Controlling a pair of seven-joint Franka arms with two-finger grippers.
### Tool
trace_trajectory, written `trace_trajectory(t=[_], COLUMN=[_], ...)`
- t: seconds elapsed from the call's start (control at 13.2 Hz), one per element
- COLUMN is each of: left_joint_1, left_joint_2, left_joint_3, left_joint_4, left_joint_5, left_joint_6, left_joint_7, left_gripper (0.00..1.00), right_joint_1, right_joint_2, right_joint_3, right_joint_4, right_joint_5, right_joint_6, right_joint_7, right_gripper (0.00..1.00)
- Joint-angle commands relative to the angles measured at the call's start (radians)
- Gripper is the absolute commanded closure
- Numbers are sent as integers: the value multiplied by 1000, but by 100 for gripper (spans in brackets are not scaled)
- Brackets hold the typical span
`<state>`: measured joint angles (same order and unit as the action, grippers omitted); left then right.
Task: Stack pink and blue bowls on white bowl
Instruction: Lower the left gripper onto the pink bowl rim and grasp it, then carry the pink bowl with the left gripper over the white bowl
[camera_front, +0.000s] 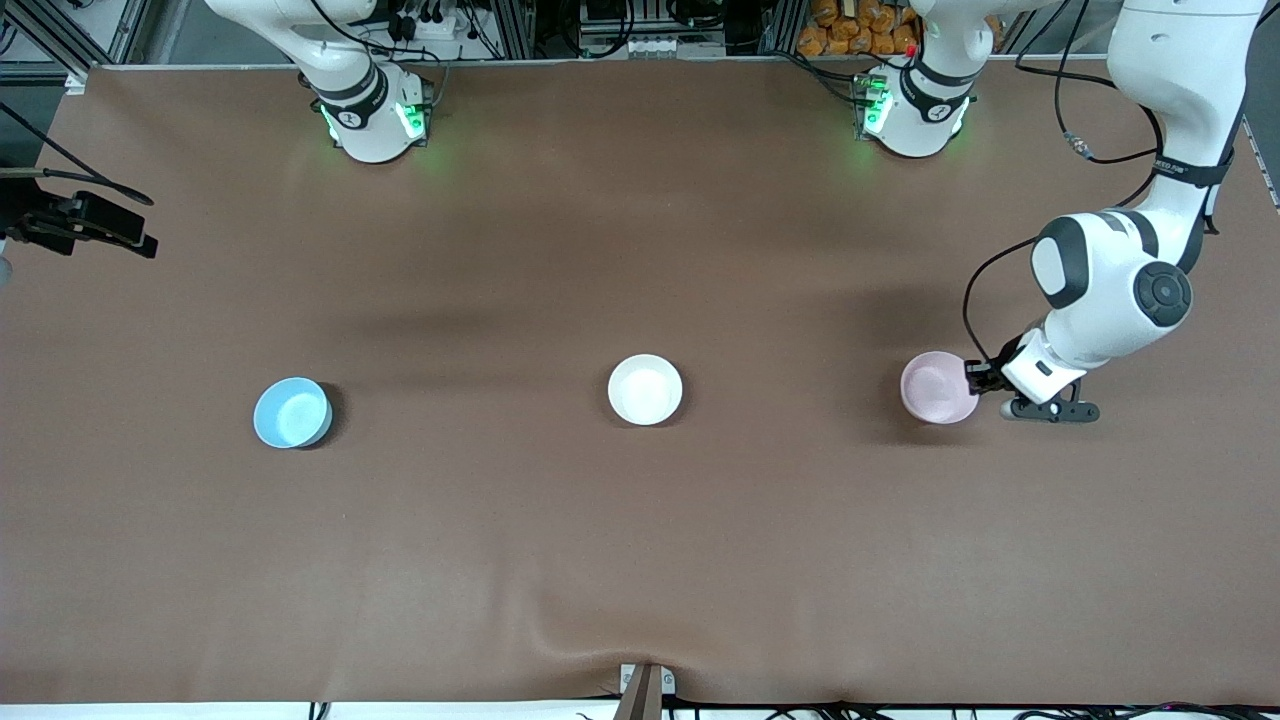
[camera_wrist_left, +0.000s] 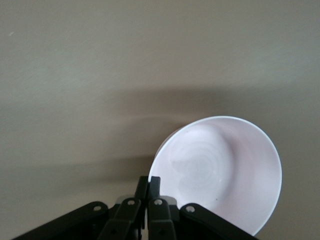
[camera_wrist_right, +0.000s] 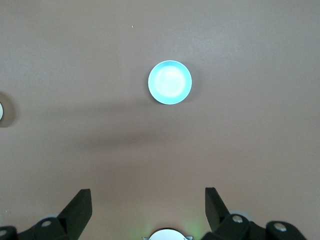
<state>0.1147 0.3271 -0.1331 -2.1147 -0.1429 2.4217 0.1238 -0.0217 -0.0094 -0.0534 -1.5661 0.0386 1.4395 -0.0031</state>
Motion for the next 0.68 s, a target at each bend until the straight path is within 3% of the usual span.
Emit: trace_trajectory(t=[0.0, 0.15, 0.61], left_joint_1=[-7, -74, -361], left_joint_2=[0, 10, 101], left_joint_3=[-78, -117, -111], left_joint_4=[119, 171, 346], left_joint_5=[-20, -14, 0], left_joint_6=[-117, -127, -164], left_joint_7=[-143, -296, -741], left_gripper=[100, 100, 100], right_joint_1=[-7, -7, -7], right_joint_2=[12, 12, 12], right_joint_3=[3, 3, 3], right_joint_4=[26, 26, 26], right_joint_5=[7, 6, 6], right_joint_6=[-18, -18, -18], right_joint_7=[11, 11, 11], right_gripper=[0, 0, 0])
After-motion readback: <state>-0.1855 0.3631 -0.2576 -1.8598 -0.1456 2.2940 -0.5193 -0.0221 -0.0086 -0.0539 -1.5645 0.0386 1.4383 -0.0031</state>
